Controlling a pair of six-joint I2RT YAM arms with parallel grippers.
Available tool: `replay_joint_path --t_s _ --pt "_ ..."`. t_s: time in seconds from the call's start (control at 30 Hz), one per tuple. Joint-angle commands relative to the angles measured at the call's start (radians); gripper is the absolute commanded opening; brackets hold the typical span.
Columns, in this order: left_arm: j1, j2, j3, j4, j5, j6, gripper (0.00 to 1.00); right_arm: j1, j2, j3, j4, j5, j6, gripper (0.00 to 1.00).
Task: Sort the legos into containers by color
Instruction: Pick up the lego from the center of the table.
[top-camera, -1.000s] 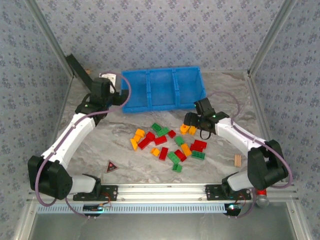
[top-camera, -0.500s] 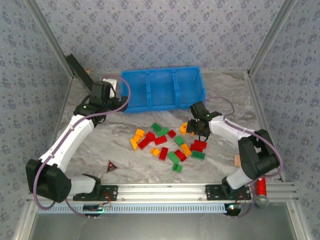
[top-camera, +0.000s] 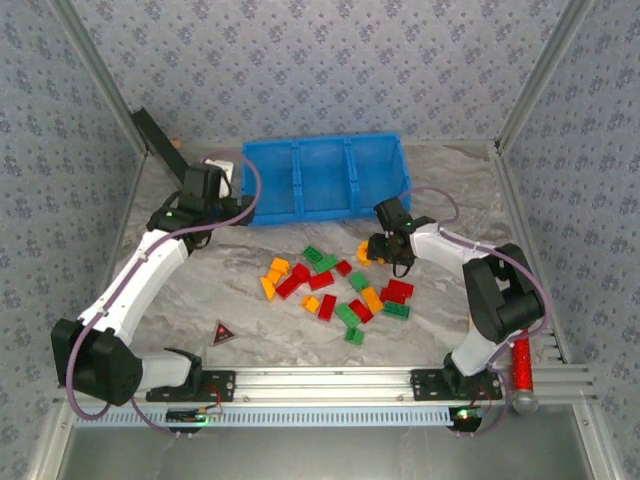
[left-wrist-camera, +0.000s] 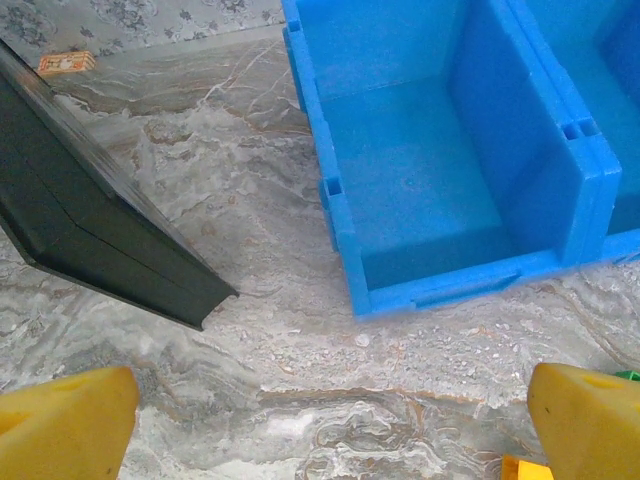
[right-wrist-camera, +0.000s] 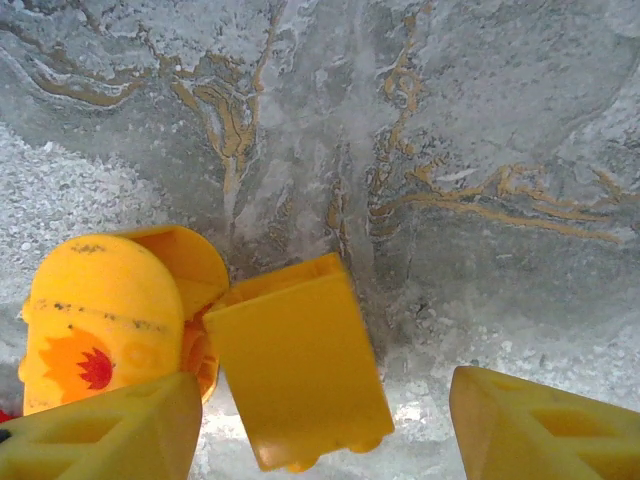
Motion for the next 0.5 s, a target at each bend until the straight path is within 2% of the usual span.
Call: replay_joint_path --t_s 0.0,0.13,0.27,0.4,0.47 --pt "-0.002 -0.019 0.028 -0.027 -0.022 0.017 1.00 -0.009 0.055 -0.002 -0.049 0.018 -0.028 0.69" --pt "-0.002 -0.015 0.031 -0.026 -0.026 0.023 1.00 -0.023 0.074 0.004 -0.039 0.010 -0.041 0.67" --pt "-0.002 -0.009 0.039 -0.037 -0.024 0.023 1.00 -0.041 0.102 0.019 -0.035 0.003 -0.069 0.57" --pt "-0.002 -0.010 0.058 -0.052 -0.022 0.025 1.00 -0.049 0.116 0.039 -0.055 -0.007 -0.095 0.54" --pt "-0.002 -0.019 0.057 -0.050 -0.022 0.024 1.00 -0.053 0.124 0.041 -0.059 -0.007 -0.105 0.49"
